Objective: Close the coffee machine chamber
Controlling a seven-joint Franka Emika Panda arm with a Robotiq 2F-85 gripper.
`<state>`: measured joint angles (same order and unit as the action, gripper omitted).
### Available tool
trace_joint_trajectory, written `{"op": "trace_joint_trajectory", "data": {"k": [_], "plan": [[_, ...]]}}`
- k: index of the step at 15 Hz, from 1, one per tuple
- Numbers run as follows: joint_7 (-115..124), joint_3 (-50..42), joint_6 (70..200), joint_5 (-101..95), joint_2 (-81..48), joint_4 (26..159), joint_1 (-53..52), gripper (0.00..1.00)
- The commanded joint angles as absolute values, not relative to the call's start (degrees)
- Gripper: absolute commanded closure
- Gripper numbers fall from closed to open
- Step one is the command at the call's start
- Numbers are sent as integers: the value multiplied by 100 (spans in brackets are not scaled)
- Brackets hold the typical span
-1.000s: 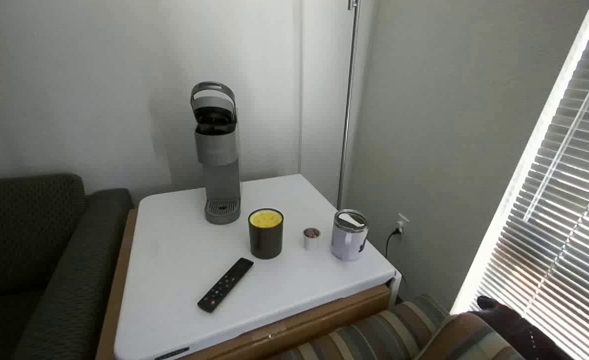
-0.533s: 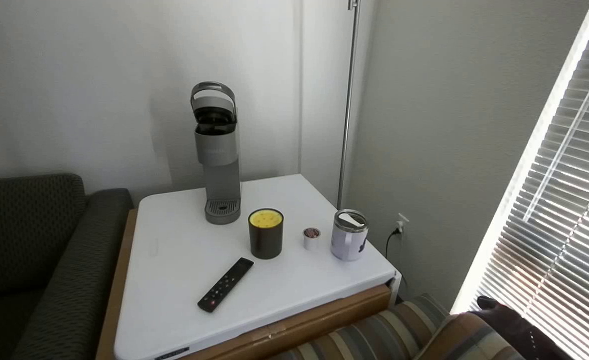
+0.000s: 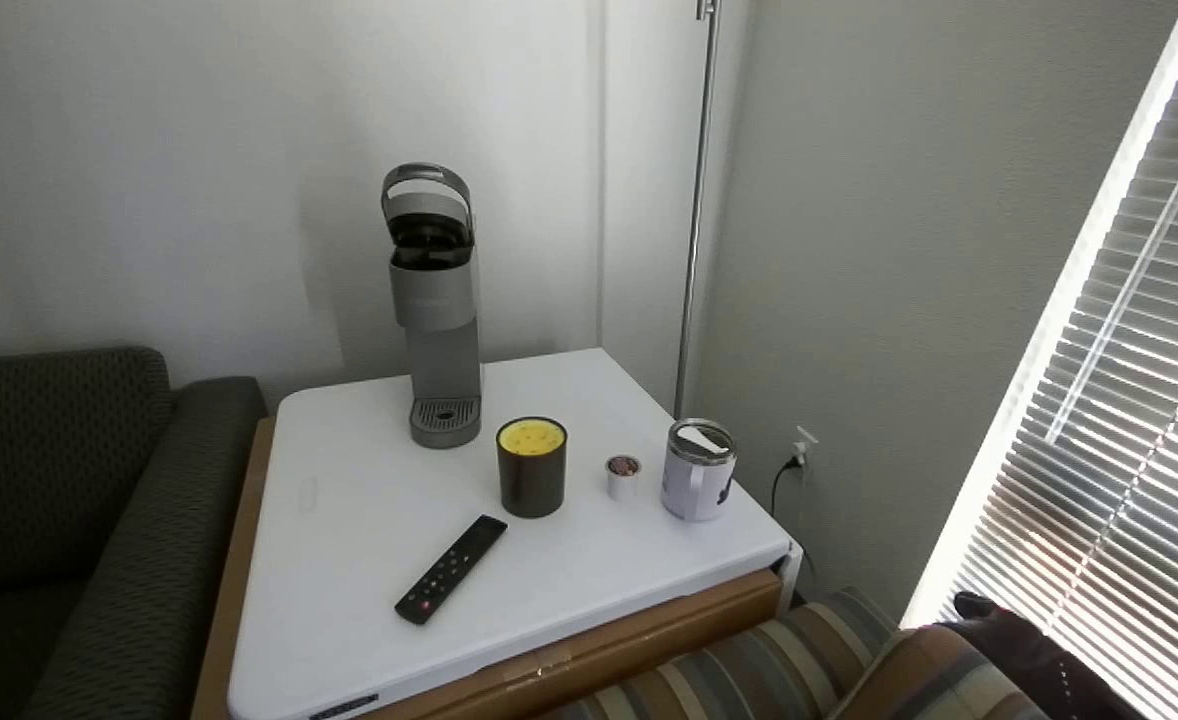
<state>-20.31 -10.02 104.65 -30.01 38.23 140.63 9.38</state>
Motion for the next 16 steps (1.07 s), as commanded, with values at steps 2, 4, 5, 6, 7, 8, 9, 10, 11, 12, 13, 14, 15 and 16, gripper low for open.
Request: {"op": "trace_joint_trajectory", "data": {"k": [2, 4, 5, 6, 7, 8, 9, 10, 11, 12, 13, 14, 15, 16], "plan": [[-1899, -687, 10670, -2825, 3468, 13869, 409, 0], [-1764, -454, 10832, -2608, 3265, 13778, 69, 0], [-1661, -315, 10871, -2540, 3146, 13713, -52, 0], [-1618, -179, 10922, -2535, 3050, 13670, -167, 0], [-1634, -20, 10921, -2592, 3005, 13663, -285, 0], [-1629, -168, 10841, -2605, 3307, 13845, -163, 0], [-1582, -47, 10842, -2606, 3212, 13801, -262, 0], [-1544, 24, 10842, -2607, 3146, 13769, -314, 0], [-1539, 49, 10842, -2608, 3109, 13749, -327, 0], [-1540, 43, 10842, -2607, 3099, 13739, -324, 0], [-1542, 27, 10843, -2606, 3099, 13733, -320, 0], [-1542, 20, 10843, -2605, 3101, 13728, -317, 0], [-1543, 20, 10843, -2605, 3101, 13724, -317, 0], [-1543, 19, 10843, -2605, 3101, 13722, -316, 0]]}}
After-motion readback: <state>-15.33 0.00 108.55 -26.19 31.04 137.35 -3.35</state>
